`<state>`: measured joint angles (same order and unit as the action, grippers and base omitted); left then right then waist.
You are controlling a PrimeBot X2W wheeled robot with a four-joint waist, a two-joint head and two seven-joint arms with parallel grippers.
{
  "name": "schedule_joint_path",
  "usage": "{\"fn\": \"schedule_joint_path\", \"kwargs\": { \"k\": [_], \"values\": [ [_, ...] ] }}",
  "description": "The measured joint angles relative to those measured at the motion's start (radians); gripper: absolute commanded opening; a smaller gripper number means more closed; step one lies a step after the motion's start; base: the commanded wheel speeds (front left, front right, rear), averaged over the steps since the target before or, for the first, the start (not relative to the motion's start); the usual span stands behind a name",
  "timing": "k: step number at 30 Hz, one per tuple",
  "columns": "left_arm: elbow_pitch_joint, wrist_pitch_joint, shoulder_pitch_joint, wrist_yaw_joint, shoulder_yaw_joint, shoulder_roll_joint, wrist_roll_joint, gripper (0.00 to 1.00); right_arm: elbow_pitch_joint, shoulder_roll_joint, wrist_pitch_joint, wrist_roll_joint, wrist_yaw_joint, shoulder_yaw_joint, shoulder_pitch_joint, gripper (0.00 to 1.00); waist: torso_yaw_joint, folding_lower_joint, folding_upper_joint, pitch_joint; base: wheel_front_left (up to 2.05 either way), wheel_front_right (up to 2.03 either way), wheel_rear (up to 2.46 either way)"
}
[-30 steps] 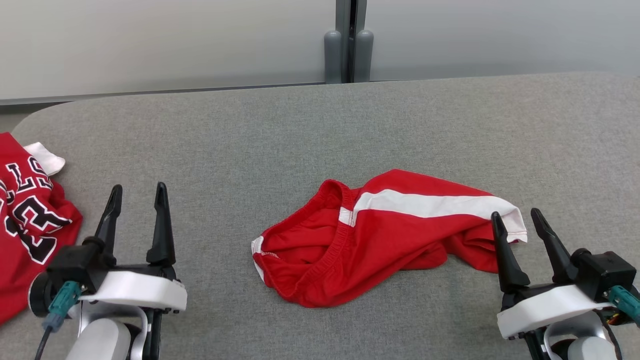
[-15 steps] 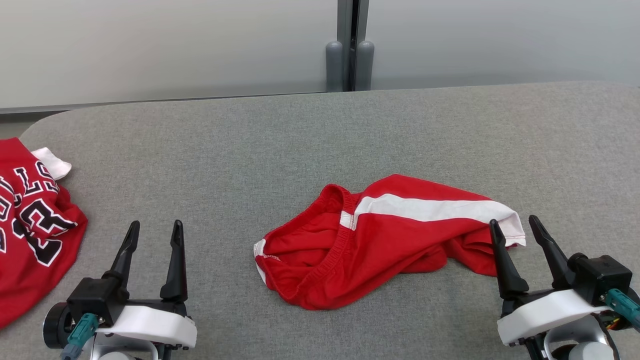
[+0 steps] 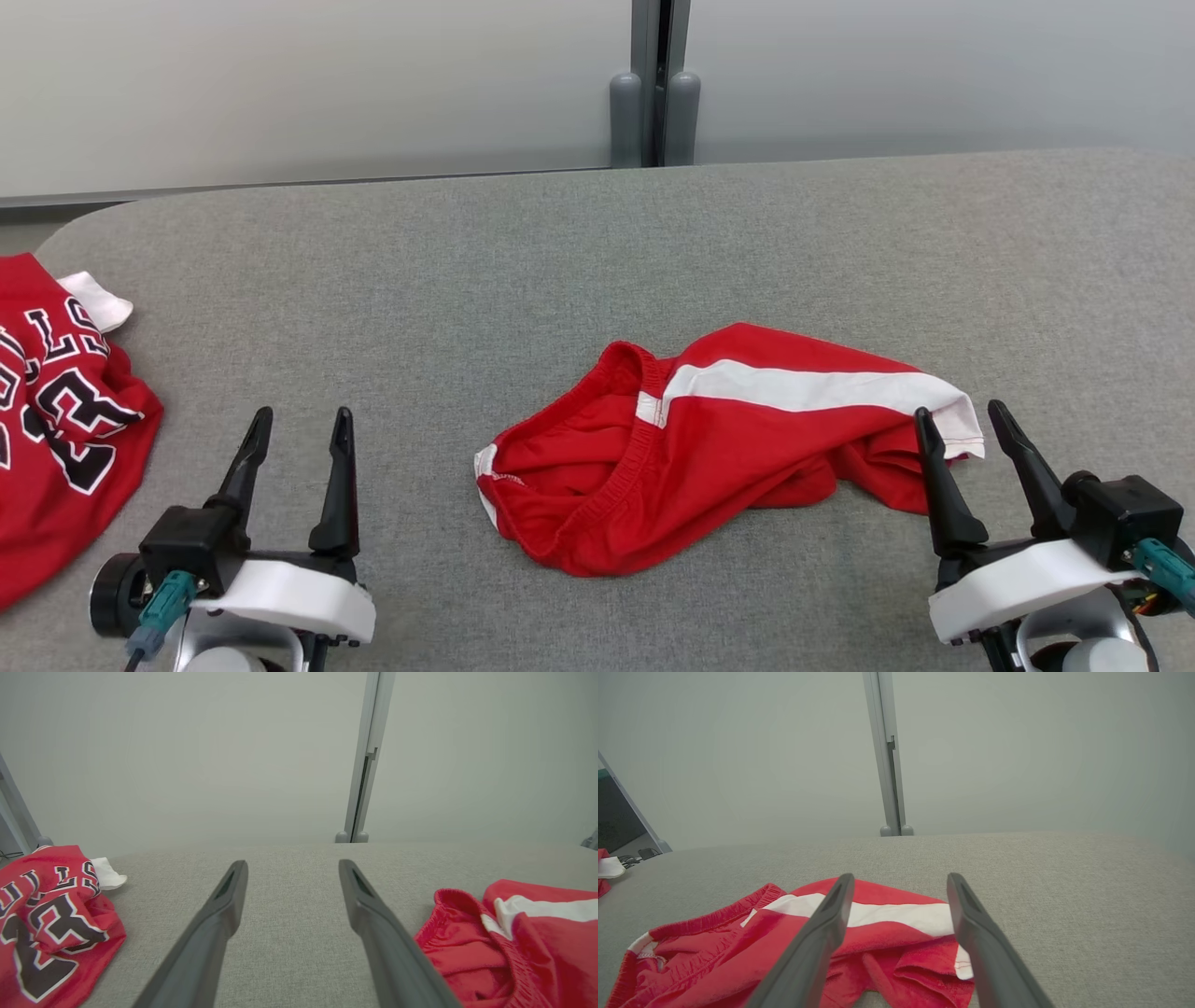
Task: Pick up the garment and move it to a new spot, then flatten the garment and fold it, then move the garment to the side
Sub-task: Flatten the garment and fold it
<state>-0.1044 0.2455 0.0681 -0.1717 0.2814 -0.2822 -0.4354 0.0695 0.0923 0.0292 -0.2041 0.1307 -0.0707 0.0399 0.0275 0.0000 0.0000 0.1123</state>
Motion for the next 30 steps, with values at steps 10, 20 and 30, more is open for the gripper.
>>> {"fn": "schedule_joint_path", "kwargs": {
  "k": [10,20,30],
  "values": [
    [-0.042,-0.208,0.211,0.179,0.217,0.042,0.021,1.0,-0.01,-0.005,-0.002,-0.004,0.0,-0.007,0.021,1.0,-0.017,0.0,0.0,0.044,0.0,0.0,0.0],
    [-0.227,-0.365,0.361,0.277,0.317,0.131,-0.067,1.0,0.005,-0.015,0.023,-0.013,0.0,-0.009,0.044,1.0,-0.077,0.0,0.0,0.094,0.0,0.0,0.0],
    [-0.388,-0.408,0.457,0.296,0.364,0.15,-0.138,1.0,0.029,-0.024,0.046,-0.016,0.0,-0.012,0.066,1.0,-0.115,0.0,0.0,0.137,0.0,0.0,0.0]
  ]
}}
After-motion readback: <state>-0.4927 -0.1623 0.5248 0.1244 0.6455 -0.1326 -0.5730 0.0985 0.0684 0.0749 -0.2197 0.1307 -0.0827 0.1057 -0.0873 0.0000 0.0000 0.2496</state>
